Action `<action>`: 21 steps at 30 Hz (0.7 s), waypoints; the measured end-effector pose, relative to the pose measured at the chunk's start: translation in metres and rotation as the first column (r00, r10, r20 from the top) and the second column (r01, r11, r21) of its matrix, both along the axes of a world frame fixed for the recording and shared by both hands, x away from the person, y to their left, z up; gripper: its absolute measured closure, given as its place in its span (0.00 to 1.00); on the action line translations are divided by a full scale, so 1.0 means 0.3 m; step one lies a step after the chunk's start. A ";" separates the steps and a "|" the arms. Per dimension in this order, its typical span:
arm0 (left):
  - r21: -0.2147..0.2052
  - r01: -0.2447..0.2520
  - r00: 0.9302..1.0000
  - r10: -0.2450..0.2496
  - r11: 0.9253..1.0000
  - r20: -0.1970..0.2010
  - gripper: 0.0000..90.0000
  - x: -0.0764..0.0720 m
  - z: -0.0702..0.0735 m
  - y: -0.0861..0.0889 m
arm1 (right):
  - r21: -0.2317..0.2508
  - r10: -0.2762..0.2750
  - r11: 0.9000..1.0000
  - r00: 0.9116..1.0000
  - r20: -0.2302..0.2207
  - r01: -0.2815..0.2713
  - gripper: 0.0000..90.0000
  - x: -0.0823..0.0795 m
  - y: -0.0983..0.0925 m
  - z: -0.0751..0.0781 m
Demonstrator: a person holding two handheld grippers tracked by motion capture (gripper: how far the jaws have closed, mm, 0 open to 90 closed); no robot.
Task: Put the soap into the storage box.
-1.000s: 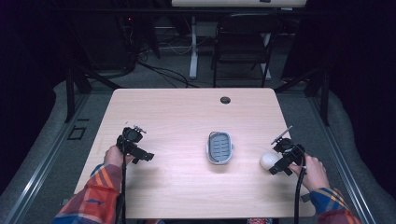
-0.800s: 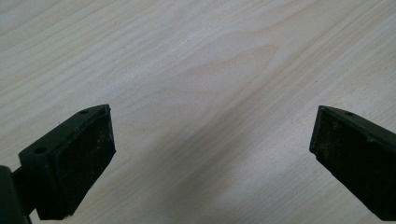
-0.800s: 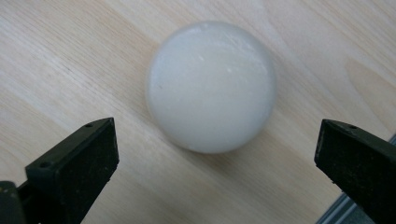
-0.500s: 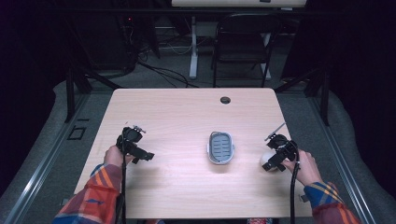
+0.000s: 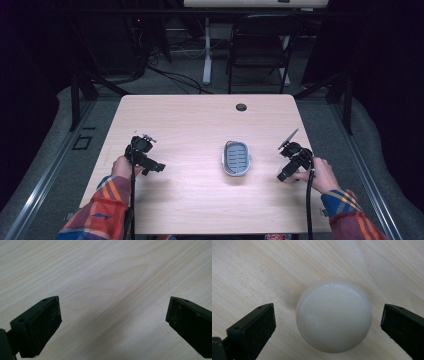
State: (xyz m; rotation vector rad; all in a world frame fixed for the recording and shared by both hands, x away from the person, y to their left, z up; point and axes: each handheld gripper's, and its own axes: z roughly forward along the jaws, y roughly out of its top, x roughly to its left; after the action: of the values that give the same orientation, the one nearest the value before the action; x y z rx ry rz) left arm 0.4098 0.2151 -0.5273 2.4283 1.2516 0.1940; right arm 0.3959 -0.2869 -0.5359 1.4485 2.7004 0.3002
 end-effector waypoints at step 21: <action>0.003 0.004 1.000 -0.004 1.000 -0.011 0.00 0.002 -0.004 -0.003 | -0.151 0.065 0.985 0.993 -0.100 -0.080 0.25 0.036 0.014 0.000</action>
State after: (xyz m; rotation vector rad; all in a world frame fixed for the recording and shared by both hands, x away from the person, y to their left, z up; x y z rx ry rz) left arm 0.4105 0.2142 -0.5286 2.4374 1.2527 0.1815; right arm 0.4066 -0.2828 -0.5359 1.3578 2.7834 0.0246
